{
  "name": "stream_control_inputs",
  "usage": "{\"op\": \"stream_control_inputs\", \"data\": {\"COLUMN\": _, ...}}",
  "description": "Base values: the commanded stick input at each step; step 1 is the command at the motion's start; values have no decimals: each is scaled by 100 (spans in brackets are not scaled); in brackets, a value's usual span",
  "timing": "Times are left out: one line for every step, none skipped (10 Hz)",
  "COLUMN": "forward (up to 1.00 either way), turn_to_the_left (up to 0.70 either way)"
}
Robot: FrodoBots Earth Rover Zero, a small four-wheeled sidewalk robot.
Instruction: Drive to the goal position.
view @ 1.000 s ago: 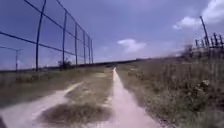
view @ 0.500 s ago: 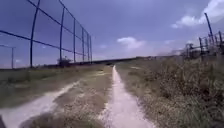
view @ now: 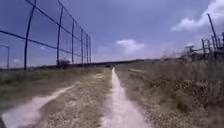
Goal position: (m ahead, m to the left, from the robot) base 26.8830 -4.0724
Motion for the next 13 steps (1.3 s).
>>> {"op": "stream_control_inputs", "data": {"forward": 70, "turn_to_the_left": 0}}
{"op": "stream_control_inputs", "data": {"forward": 70, "turn_to_the_left": 0}}
{"op": "stream_control_inputs", "data": {"forward": 70, "turn_to_the_left": 0}}
{"op": "stream_control_inputs", "data": {"forward": 70, "turn_to_the_left": 0}}
{"op": "stream_control_inputs", "data": {"forward": 70, "turn_to_the_left": 0}}
{"op": "stream_control_inputs", "data": {"forward": 70, "turn_to_the_left": 0}}
{"op": "stream_control_inputs", "data": {"forward": 70, "turn_to_the_left": 0}}
{"op": "stream_control_inputs", "data": {"forward": 70, "turn_to_the_left": 0}}
{"op": "stream_control_inputs", "data": {"forward": 70, "turn_to_the_left": 0}}
{"op": "stream_control_inputs", "data": {"forward": 70, "turn_to_the_left": 0}}
{"op": "stream_control_inputs", "data": {"forward": 70, "turn_to_the_left": 0}}
{"op": "stream_control_inputs", "data": {"forward": 70, "turn_to_the_left": 0}}
{"op": "stream_control_inputs", "data": {"forward": 70, "turn_to_the_left": 0}}
